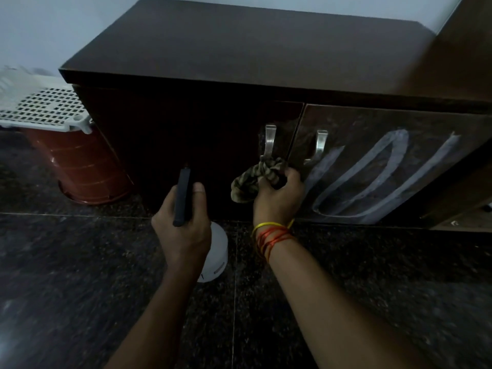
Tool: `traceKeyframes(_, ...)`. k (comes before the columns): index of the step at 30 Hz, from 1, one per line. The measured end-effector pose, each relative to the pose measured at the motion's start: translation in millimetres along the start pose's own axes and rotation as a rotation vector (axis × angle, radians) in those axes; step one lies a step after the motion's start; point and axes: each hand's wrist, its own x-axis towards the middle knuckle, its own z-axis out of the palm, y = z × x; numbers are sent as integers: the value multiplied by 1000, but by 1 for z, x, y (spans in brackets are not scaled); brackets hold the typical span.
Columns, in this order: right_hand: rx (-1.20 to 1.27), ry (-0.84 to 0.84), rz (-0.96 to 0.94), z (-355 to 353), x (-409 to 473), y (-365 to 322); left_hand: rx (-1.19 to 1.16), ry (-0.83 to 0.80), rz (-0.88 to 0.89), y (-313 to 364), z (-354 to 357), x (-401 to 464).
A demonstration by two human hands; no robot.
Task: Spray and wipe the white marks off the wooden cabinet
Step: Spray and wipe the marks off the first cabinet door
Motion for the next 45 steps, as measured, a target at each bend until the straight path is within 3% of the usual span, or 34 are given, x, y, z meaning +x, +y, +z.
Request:
traceKeyframes(19, -135, 26, -454, -22, -1, -7, -64, 22, 8, 19, 6, 4)
traceKeyframes(23, -121, -50, -363, -21, -5, 3, -88, 5, 5, 20, 8, 2)
traceKeyframes(27, 38, 25, -304, -18, -2, -20, -90, 30, -6, 20, 7, 6)
traceKeyframes(32, -43, -17, -459, -21, -6, -24, -92, 39, 4, 19, 6, 6)
traceKeyframes(36, -136, -81, -462, -19, -8, -15, -114, 44, 7, 21, 7, 5)
traceKeyframes(45, -178, 160, -368, -3, -3, -44, -110, 51, 19, 16, 6, 8)
